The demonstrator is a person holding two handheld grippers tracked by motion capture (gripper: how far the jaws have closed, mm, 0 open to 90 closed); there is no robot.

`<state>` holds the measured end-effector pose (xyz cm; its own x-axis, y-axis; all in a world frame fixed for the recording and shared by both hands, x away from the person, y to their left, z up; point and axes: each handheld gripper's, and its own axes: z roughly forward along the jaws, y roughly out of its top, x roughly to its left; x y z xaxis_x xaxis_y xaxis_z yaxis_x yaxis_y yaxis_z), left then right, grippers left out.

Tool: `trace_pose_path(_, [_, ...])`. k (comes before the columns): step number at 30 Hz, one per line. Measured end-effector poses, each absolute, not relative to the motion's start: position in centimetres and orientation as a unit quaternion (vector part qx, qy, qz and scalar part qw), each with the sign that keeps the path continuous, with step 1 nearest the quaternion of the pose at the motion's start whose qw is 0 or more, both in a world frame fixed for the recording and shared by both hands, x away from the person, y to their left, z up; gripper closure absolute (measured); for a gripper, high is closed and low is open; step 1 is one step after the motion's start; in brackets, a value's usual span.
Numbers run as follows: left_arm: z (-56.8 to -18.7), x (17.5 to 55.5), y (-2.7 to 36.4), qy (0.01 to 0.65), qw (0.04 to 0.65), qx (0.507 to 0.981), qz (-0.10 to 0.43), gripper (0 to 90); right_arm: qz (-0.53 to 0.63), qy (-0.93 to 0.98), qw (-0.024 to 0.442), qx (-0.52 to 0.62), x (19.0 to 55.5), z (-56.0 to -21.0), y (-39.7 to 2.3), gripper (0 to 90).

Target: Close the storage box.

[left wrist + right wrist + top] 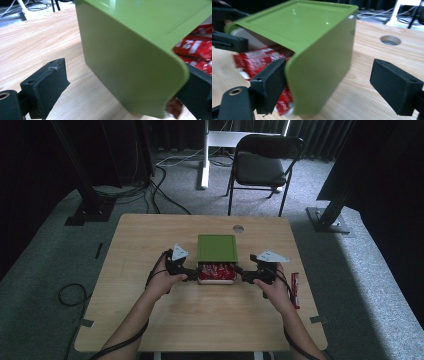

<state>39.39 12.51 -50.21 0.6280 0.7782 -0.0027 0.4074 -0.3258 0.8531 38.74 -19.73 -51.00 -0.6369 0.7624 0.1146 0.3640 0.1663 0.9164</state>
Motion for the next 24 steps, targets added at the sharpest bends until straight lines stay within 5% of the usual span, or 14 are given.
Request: trace_pose_path(24, [-49.5,36.9,14.5,0.397,0.462,0.765,0.211,5.0,0.530,0.733,0.197,0.379,36.7,-50.3,-21.6,13.6])
